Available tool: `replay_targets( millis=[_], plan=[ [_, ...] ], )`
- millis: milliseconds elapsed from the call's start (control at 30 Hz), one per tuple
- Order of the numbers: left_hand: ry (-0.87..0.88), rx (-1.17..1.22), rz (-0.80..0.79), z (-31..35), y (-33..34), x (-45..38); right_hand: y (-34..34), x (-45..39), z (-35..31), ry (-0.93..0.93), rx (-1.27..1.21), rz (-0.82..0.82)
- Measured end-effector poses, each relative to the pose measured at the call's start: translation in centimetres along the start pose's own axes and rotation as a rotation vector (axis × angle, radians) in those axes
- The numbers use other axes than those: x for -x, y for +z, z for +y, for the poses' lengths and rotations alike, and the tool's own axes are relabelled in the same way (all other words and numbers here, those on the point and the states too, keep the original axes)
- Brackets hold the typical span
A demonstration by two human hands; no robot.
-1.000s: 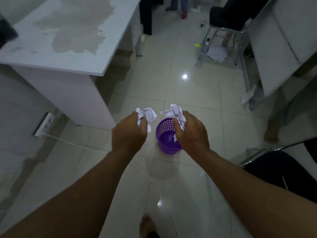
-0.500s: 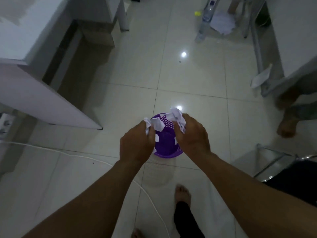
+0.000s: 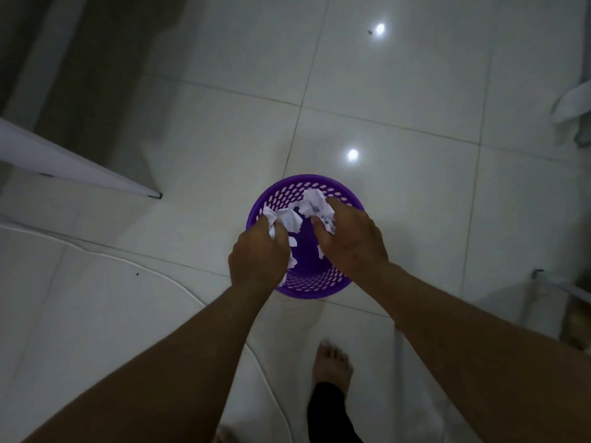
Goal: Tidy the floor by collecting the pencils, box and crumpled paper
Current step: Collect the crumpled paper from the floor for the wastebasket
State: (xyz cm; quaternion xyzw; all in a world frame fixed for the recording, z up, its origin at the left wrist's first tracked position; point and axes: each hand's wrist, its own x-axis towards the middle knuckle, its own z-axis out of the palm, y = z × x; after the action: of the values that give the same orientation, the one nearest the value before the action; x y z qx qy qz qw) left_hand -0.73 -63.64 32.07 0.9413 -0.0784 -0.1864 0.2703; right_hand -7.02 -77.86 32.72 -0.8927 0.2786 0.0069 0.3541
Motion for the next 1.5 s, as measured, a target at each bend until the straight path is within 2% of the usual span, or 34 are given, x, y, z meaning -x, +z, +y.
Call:
replay_targets(
  millis=[167,300,400,500,667,733,900,1033,1300,1500],
  plan=[
    [-0.086,0.081,0.01,-0.8,3.3,-2.4,2.9,-2.1,1.7,0.093,-0.08,-0.037],
    [-0.084,0.182,0.017,-0.7,5.1,-3.7,5.6,-3.7,3.6,0.192,-0.145,-0.067],
    [-0.124,0.283,-0.027,-1.1,6.5,-4.6,6.4,-4.3,4.6,0.25,-0.241,-0.08],
    [-0.142,0.261,-0.104,-2.2,7.9,-5.3,6.6,-4.5,4.6,0.26,-0.321,-0.141],
    [-0.117,0.097,-0.297,-2.3,7.4,-4.9,6.7,-4.4,4.9,0.263,-0.266,-0.238],
    [-0.078,0.096,-0.315,-2.2,7.0,-4.6,6.8,-4.2,5.0,0.277,-0.263,-0.231],
    [-0.038,0.227,-0.073,-1.4,6.1,-4.8,6.1,-3.9,4.8,0.304,-0.252,-0.157],
    [-0.014,0.272,-0.086,-0.9,6.1,-5.2,5.5,-3.4,5.0,0.287,-0.232,-0.152],
    [0.065,0.151,-0.146,-1.3,4.5,-4.1,5.0,-1.4,4.2,0.219,-0.13,-0.163],
    [0.203,0.045,0.003,-1.2,-0.6,-3.9,3.1,-0.9,-0.1,0.015,0.056,-0.131]
  ],
)
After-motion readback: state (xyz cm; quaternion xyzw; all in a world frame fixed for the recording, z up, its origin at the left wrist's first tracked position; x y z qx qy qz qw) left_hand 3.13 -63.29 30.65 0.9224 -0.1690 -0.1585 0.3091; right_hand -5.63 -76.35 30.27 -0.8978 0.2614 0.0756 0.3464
